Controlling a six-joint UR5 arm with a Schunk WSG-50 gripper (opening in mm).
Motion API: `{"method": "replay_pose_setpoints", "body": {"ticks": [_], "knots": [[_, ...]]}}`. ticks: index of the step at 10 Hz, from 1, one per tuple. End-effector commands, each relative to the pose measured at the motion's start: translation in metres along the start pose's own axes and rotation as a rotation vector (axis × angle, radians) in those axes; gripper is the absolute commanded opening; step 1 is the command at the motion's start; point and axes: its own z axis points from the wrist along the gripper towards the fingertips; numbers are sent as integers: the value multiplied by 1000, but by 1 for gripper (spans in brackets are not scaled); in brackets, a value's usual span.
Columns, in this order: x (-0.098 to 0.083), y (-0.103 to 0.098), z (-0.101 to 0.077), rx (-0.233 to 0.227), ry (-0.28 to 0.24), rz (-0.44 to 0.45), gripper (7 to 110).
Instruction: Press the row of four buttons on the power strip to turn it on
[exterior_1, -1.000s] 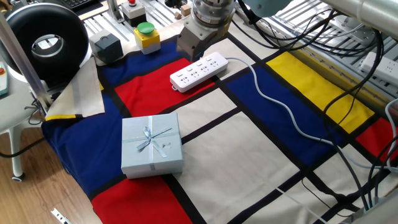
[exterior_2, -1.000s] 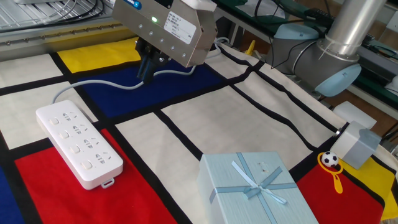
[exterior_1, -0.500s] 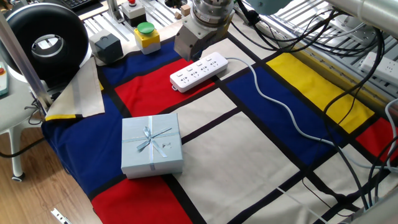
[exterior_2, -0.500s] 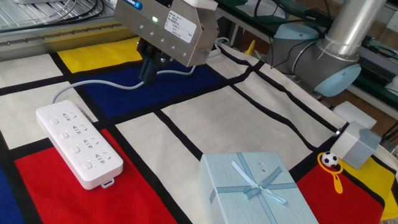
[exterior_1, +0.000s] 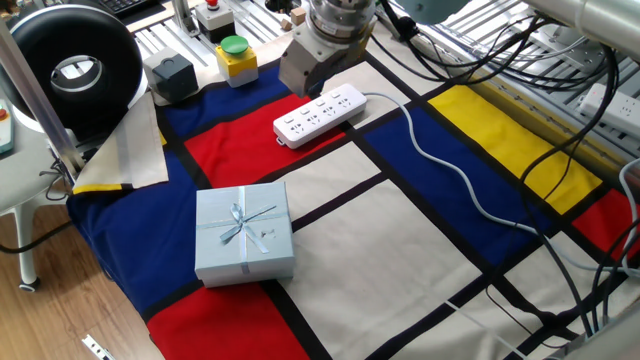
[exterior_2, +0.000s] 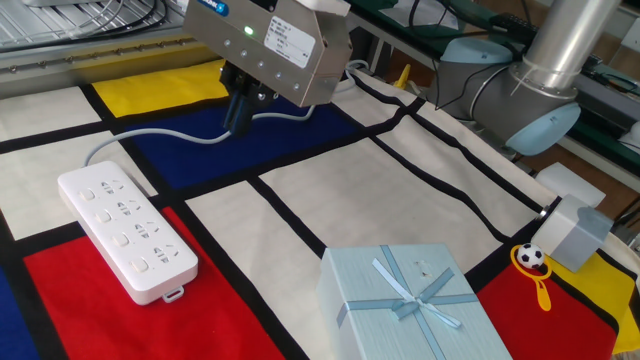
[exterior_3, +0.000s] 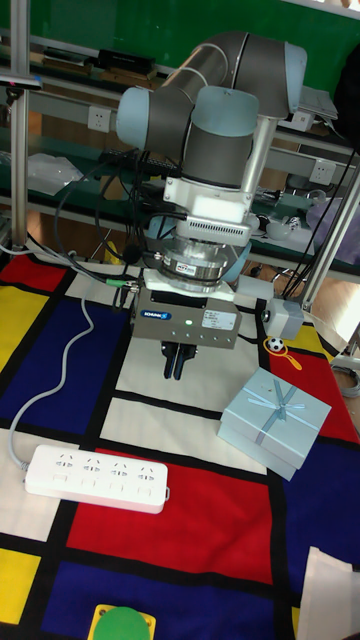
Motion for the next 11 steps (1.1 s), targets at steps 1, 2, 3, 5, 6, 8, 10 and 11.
{"method": "replay_pose_setpoints", "body": {"ticks": [1,2,3,5,6,8,10,11], "knots": [[31,-15,-4,58,124,32,7],[36,1,-4,-3,145,57,7],[36,10,-4,-41,148,51,7],[34,12,-4,-50,140,57,7],[27,15,-3,-62,113,83,7],[27,22,-4,-86,115,95,7],[52,14,-7,-44,213,155,7],[51,16,-7,-53,212,168,7]]}}
